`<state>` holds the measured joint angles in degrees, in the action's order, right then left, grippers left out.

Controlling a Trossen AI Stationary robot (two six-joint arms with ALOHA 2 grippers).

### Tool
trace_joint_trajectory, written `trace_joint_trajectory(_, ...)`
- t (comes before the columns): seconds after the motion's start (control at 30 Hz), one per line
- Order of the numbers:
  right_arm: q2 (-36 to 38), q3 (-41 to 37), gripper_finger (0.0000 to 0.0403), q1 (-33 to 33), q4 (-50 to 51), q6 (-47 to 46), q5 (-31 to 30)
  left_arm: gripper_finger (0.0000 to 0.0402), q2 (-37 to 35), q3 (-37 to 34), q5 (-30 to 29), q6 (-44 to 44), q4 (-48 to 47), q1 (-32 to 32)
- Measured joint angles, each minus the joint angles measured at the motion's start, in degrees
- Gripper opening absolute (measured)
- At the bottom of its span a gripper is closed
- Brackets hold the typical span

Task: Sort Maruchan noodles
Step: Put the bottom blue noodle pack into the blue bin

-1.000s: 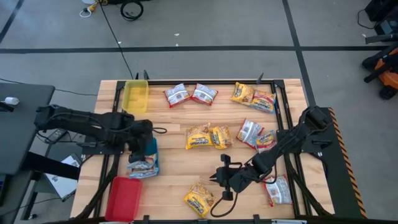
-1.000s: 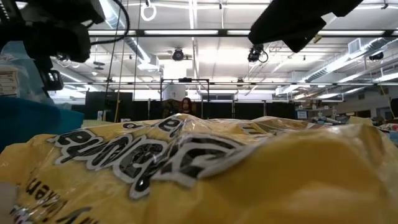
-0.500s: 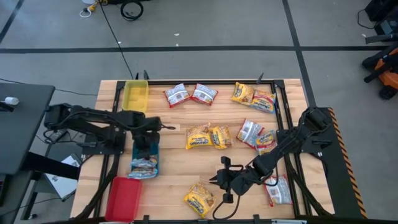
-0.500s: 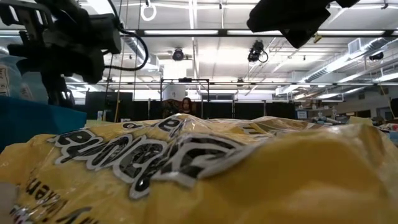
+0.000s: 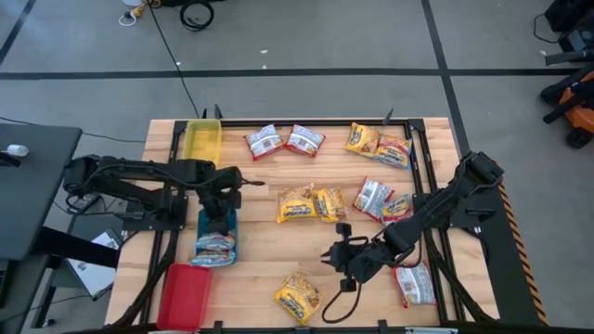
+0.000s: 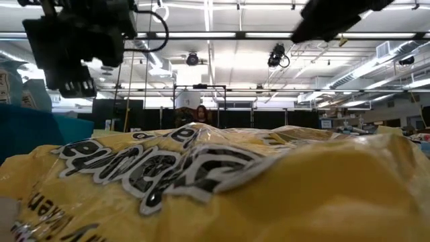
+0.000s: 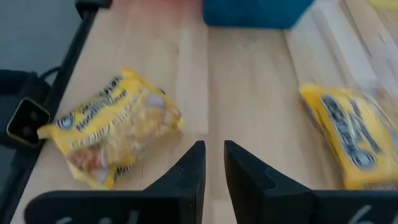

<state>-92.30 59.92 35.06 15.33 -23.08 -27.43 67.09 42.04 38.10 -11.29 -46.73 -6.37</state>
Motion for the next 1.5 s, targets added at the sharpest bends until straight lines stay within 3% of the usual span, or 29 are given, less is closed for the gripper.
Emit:
trace_joint_trajectory(0.33,3.0,0.0,0.0066,0.2,26.1,-22.2,4.7,0.0135,-0.4,14.4,-11.6,6.8,-8.4,-0.2)
trace_joint_trajectory(0.57,2.8,0.0,0.0066,0.2,51.5,-44.4,8.1,0.0135,-0.4,20.7,-18.0,7.8,-1.2,1.3)
trace_joint_trajectory(0.77,2.8,-1.6,0.0066,-0.7,61.5,-61.7,8.5,0.0135,-0.4,20.9,-24.3,11.7,5.9,4.7)
trace_joint_trajectory(0.9,2.8,-6.4,0.0062,-2.6,63.4,-67.1,14.3,0.0135,-0.3,20.9,-24.9,13.5,7.9,6.5)
trace_joint_trajectory(1.07,2.7,-13.3,0.0058,-4.2,60.0,-67.4,19.8,0.0135,-0.5,20.9,-24.9,13.5,7.8,8.3)
trace_joint_trajectory(1.3,2.8,-13.4,0.0053,-3.5,49.4,-61.0,17.3,0.0135,-0.3,20.9,-24.8,17.2,8.0,10.2)
trace_joint_trajectory(1.5,2.8,-10.3,0.0042,0.2,33.4,-48.5,13.4,0.0135,-0.3,16.4,-24.3,17.5,19.2,12.7)
